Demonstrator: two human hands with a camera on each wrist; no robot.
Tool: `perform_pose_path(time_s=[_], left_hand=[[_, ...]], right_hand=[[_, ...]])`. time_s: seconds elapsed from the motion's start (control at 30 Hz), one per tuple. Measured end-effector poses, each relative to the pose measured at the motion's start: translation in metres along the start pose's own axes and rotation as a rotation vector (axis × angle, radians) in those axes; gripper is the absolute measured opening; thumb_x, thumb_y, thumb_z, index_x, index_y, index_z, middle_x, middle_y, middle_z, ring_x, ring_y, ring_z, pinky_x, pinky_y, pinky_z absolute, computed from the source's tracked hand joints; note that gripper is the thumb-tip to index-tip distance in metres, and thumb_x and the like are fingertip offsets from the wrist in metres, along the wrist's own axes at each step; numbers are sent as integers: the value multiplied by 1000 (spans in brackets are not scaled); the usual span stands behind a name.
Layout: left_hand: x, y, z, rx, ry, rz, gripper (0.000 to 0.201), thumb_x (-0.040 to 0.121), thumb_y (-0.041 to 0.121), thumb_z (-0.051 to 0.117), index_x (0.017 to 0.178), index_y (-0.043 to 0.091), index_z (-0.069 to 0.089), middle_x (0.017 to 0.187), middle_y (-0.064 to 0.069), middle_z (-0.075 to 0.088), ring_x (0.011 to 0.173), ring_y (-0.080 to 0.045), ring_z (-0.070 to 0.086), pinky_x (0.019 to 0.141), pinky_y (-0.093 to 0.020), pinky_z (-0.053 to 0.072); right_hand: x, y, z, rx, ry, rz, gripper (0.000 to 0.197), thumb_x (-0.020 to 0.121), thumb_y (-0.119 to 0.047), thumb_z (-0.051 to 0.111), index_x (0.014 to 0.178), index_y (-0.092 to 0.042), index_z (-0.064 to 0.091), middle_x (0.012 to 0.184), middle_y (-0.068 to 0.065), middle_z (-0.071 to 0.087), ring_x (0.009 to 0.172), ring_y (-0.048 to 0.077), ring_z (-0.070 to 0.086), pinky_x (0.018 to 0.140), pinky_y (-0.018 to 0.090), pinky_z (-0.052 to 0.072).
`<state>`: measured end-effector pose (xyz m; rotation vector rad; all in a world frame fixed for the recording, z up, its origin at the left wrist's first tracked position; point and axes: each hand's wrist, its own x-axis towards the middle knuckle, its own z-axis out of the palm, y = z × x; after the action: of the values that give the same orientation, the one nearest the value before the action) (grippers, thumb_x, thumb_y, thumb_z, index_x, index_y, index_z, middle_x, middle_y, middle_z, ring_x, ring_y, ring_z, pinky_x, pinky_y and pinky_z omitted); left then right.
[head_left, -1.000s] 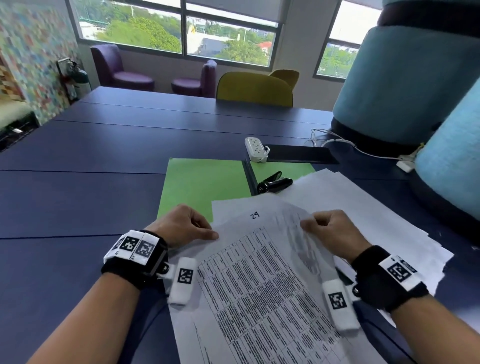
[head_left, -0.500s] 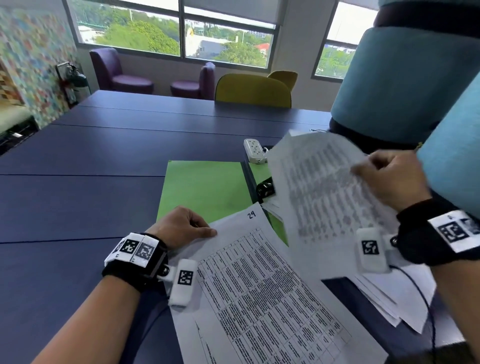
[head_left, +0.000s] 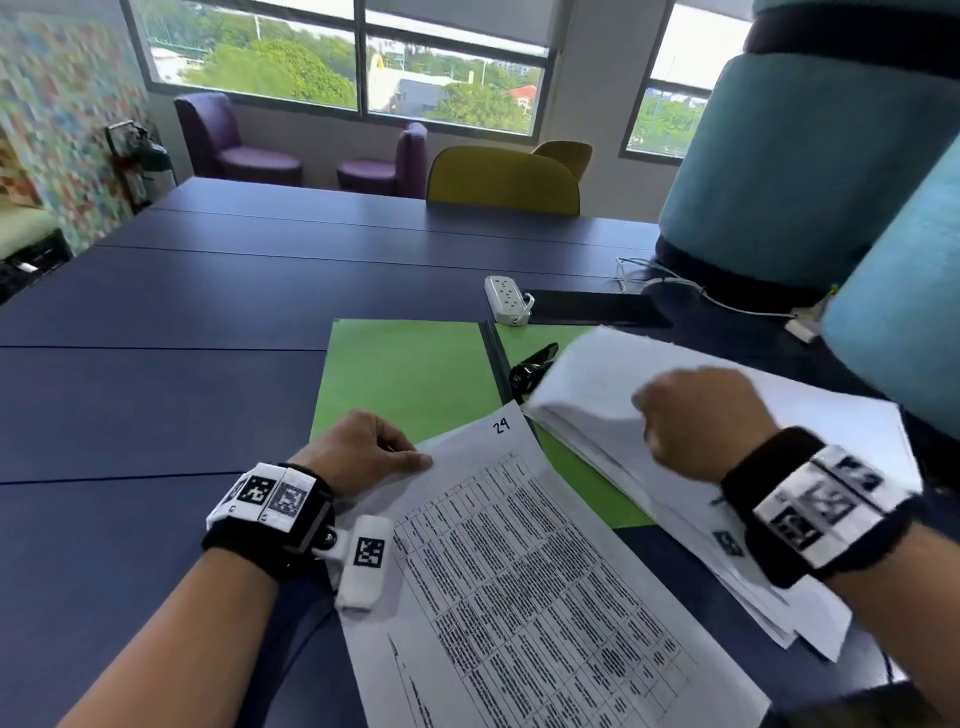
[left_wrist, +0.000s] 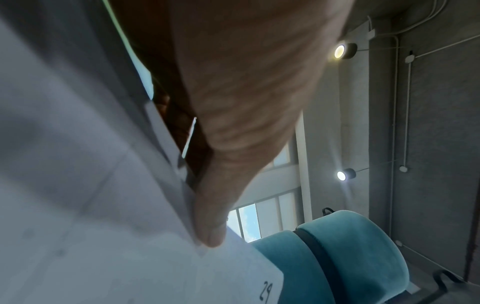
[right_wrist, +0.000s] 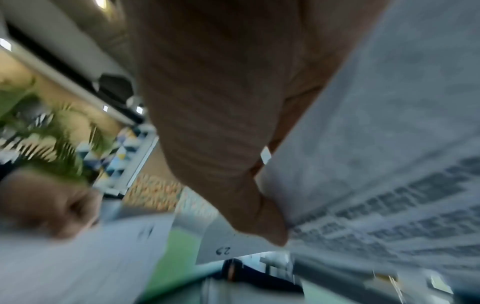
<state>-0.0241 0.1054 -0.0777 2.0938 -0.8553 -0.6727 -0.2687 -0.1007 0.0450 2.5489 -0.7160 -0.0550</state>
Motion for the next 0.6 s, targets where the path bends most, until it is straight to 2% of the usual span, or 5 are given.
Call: perform_pose_path(time_s=[0.07,0.17,0.3,0.4,0.6], left_hand=[[1,-1,0,-1,-5,1,18,76,46,84,68,31,79,68,3,75,60,-11,60,64,-29,48],[2,-1,-2,8,-24,-7,19,76,48,83,69,31,79,71,0,76,61,-13,60,64,-31,47],[2,1,-2,8,-18,-8,19,77,46,83,70,28,80,71,1,76,60,-11,60,63,-29,47],[1,2,-1,15,-13,-6,19,78,45,83,68,29,79,66,6,74,58,-9,58,61,-28,46],[2,0,-2,23,-16,12,27,81,50,79,65,28,77,62,-1,70,55,-12,53,58,-29,41]], right_hand=[[1,-13,26,-61,-192,-53,18,88,-17,49,99,-20,63,104,1,67,97,24,66,70,27,41],[5,-19,48,-114,-292,-64,23,92,-14,47,110,-19,61,113,1,65,104,23,64,74,29,44],[17,-10,55,-124,-313,-9,24,94,-14,47,115,-18,59,117,2,63,107,23,63,82,32,50],[24,-6,55,-86,-315,36,24,94,-14,47,116,-18,58,117,3,62,106,25,63,81,34,50],[20,-12,58,64,-351,61,22,92,-27,48,111,-20,58,113,2,64,100,24,63,80,33,50]])
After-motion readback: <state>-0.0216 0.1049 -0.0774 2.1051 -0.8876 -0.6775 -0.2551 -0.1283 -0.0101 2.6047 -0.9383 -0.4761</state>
